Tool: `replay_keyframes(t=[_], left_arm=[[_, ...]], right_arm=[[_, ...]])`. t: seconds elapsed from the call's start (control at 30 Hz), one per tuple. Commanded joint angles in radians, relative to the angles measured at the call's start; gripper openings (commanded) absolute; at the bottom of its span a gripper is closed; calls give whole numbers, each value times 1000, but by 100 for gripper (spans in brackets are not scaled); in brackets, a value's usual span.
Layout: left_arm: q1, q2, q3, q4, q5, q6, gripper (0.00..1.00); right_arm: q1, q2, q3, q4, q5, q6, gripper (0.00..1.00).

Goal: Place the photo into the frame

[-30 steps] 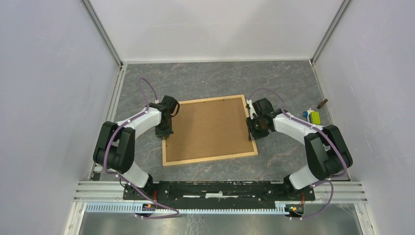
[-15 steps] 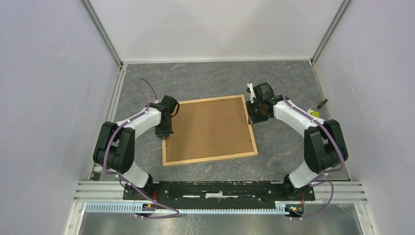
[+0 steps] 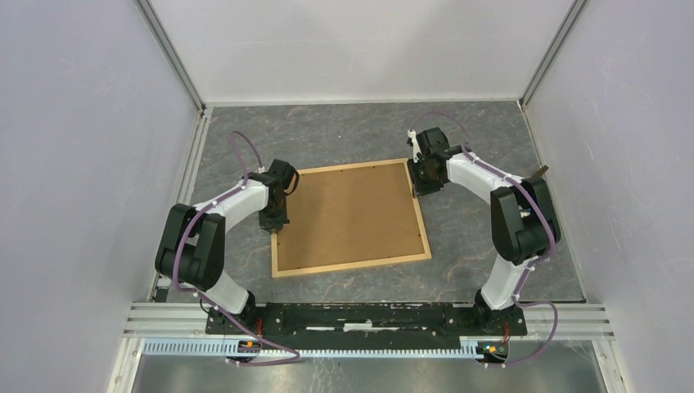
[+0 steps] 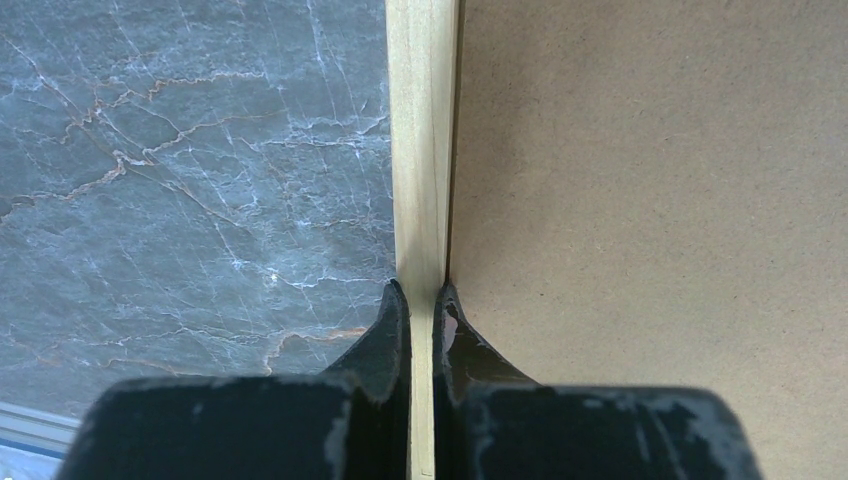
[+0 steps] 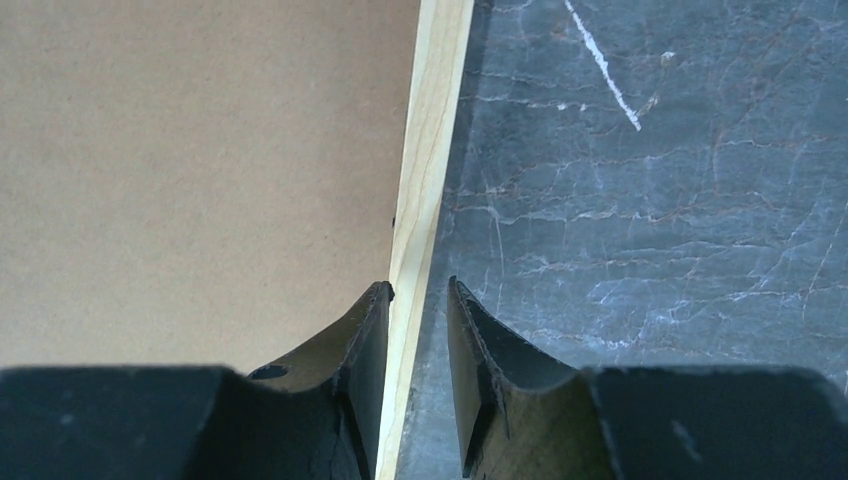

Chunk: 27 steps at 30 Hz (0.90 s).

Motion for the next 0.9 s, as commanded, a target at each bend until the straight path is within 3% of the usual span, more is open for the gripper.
replay_keyframes(t=[0.0,0.87], left_arm=[[4,-20,-3,36,17,31,2],[3,-21,-3,38,21,33,2]], right_arm=[[-10,37,49,22,10,-5,34],[-29,102,68,54,-31,7,32]])
